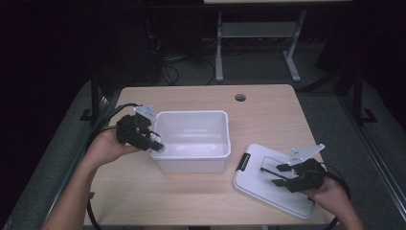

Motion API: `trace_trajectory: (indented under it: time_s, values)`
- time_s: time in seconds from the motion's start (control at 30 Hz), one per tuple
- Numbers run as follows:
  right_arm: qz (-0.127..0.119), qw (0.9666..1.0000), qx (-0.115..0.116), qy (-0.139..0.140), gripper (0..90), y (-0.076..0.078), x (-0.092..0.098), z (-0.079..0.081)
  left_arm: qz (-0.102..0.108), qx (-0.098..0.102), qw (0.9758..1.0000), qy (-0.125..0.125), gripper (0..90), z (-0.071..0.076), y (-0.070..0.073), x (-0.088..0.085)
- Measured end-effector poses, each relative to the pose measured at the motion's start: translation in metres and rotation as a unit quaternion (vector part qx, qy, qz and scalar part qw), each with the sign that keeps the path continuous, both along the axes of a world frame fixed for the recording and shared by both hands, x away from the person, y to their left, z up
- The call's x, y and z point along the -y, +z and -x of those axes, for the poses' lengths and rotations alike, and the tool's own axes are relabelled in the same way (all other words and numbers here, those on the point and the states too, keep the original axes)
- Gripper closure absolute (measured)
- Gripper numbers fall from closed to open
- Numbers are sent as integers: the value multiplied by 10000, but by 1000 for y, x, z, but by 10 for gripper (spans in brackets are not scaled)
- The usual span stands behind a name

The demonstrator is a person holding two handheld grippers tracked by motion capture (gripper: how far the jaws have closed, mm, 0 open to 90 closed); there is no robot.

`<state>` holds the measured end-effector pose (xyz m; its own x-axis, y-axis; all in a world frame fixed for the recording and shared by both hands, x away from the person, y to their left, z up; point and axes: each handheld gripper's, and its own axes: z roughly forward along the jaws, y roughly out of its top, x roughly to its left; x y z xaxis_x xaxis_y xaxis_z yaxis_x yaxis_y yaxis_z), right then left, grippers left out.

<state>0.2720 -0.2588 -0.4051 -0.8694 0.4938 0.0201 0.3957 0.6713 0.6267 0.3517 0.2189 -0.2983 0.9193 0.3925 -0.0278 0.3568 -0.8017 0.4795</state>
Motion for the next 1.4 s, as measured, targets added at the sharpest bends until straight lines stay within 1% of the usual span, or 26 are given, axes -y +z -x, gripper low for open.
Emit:
trace_trajectory:
  time_s: [0.2,0.27,0.43,0.5,0.6,0.73,0.83,0.9,0.93,0.97,1.03,1.1,1.17,1.2,1.4]
  values:
    - [-13,10000,-16,0,448,-1,-1,0,-16,-3,10000,-30,597,-1,-7,2]
    - [-19,10000,-17,4,448,-1,-2,0,-77,16,10000,-27,597,-1,-8,4]
    - [-22,10000,6,36,448,-1,-2,-1,-102,22,9999,-32,597,-3,-11,8]
    - [-19,10000,-5,33,448,-1,-2,-1,-163,5,9999,-53,597,-4,-13,10]
    - [-11,10000,-4,41,448,-2,-2,-1,-126,-41,9999,-36,597,-5,-17,10]
    - [-12,10000,-29,29,448,-2,-2,-1,-194,-76,9998,10,597,-6,-24,10]
    - [-9,10000,-13,58,448,-2,-2,-1,-181,-125,9998,16,597,-8,-28,11]
    - [-9,10000,-23,64,447,-2,-3,-1,-253,-128,9996,13,597,-8,-31,12]
    - [0,10000,-27,64,447,-2,-3,-1,-295,-105,9995,-19,597,-8,-31,13]
    - [-4,10000,-32,56,448,-1,-3,-1,-286,-102,9995,-34,597,-8,-31,13]
    - [-16,10000,-44,42,448,-1,-3,-1,-247,-97,9996,-7,597,-8,-32,15]
    - [-7,10000,-47,44,447,-1,-3,-1,-284,-114,9995,-6,597,-8,-33,16]
    - [2,10000,-34,62,447,-1,-3,-1,-330,-85,9994,-14,597,-9,-34,16]
    - [-9,10000,-62,40,448,-1,-3,-1,-341,-91,9994,-20,597,-9,-34,16]
    - [-10,10000,-34,63,447,-2,-2,-1,-362,-102,9993,-20,597,-9,-36,17]
